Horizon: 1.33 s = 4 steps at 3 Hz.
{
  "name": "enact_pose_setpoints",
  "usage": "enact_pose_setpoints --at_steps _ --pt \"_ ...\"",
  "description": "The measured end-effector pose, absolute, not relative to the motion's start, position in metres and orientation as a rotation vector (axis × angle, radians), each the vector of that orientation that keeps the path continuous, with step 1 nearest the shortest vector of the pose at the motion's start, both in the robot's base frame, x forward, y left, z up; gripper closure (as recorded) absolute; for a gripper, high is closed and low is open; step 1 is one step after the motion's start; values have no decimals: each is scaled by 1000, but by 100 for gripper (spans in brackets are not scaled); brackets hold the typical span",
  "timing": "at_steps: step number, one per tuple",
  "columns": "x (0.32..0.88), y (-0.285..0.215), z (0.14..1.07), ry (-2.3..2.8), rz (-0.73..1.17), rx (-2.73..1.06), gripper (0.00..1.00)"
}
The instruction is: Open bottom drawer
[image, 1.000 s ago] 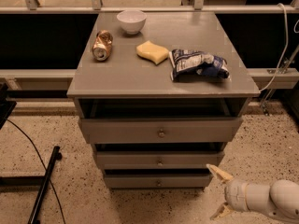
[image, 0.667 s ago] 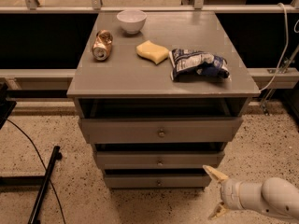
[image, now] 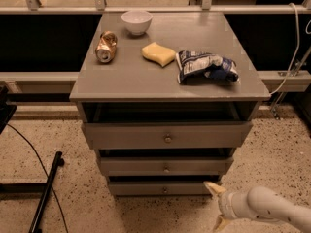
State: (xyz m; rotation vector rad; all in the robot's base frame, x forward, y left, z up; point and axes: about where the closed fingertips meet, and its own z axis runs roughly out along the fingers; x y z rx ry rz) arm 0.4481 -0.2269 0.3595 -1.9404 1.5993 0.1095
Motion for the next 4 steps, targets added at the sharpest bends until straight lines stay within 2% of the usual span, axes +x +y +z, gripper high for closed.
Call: enact_pose_setpoints --at_steps 4 --pt "512 -248 215 1739 145 -1827 0"
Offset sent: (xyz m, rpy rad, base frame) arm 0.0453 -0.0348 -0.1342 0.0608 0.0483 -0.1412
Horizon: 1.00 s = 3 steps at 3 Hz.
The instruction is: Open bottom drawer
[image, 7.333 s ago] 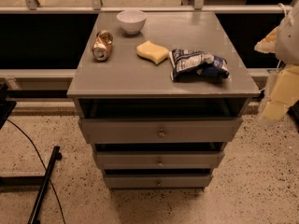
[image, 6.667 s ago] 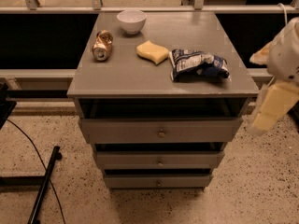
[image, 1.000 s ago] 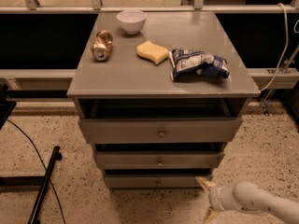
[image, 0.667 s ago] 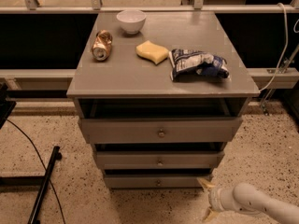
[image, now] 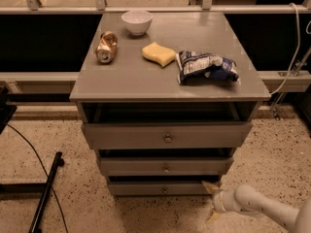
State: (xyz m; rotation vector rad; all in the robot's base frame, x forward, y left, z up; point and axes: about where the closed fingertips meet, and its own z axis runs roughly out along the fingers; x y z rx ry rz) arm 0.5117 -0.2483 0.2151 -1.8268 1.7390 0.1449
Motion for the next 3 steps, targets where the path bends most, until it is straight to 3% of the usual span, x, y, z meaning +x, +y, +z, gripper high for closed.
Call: enact_pose_setpoints --at_steps 3 --pt "570 -237 183 1732 115 -1784 0"
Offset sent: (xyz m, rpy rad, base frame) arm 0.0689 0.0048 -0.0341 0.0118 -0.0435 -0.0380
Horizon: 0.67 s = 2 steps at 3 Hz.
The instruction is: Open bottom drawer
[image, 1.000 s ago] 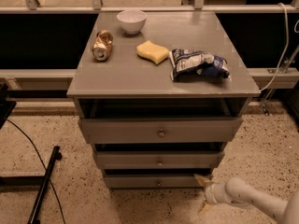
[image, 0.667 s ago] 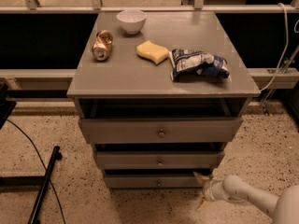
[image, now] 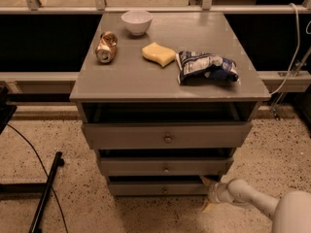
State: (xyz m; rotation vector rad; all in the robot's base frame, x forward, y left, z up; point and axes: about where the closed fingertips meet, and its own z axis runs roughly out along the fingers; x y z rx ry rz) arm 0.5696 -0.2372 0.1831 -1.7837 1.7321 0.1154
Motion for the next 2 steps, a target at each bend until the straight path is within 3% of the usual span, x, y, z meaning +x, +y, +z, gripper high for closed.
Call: enact_pose_setpoints --at_steps 1,2 --pt "581 -230 175 1731 120 -1770 15" --pt "589 -224 169 1734 123 -1759 20"
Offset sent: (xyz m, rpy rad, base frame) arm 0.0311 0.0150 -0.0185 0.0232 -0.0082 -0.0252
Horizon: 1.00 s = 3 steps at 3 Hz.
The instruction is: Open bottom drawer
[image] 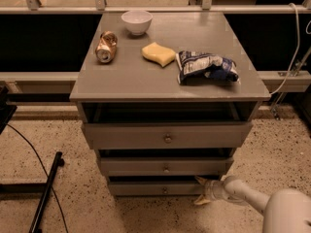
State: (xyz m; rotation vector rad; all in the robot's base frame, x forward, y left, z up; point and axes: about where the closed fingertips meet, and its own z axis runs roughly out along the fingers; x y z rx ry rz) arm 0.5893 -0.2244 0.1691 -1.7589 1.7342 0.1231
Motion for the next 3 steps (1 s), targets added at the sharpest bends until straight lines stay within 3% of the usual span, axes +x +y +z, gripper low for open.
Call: enact_pose_setpoints --at_steps 3 --pt "553 -210 181 1665 178 -1798 25"
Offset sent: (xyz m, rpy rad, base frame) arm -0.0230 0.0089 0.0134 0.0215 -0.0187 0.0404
